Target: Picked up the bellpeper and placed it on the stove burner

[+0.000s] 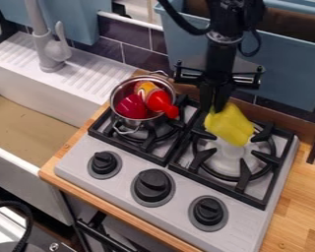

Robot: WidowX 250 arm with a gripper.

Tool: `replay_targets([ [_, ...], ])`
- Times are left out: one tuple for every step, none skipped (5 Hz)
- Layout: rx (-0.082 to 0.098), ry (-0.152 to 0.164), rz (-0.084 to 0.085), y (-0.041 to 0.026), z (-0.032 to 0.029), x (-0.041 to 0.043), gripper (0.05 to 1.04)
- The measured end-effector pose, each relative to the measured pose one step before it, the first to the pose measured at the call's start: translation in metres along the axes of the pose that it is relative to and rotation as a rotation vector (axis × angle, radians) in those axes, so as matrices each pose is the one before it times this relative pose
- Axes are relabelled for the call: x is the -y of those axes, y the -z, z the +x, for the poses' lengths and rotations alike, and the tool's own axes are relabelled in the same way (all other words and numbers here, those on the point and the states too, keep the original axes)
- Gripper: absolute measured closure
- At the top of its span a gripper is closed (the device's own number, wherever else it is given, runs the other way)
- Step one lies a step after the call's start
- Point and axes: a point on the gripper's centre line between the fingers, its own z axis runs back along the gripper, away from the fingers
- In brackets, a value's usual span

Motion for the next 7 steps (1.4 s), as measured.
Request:
replay_targets([
  [0.0082, 0.0084, 0.0046, 0.00186, -0.00095, -0.00091, 0.948],
  [-0.0172, -0.0035, 0.0221, -0.00024, -0.00201, -0.00188, 0.76],
  [0.0001, 0.0166, 0.0329, 0.00588, 0.00486, 0.00015, 0.478],
  [-0.0114, 0.0165, -0.0085, 0.00012, -0.00128, 0.00054, 0.193],
  [-0.0405, -0.0193, -0.0034, -0.001, -0.00089, -0.00879, 0.083],
  [0.0092, -0.0089, -0.0369, -0.02093, 0.00896, -0.00477, 0.083],
  [-0.004, 0.005, 0.0063, -0.00584, 0.00394, -0.0079, 0.083],
])
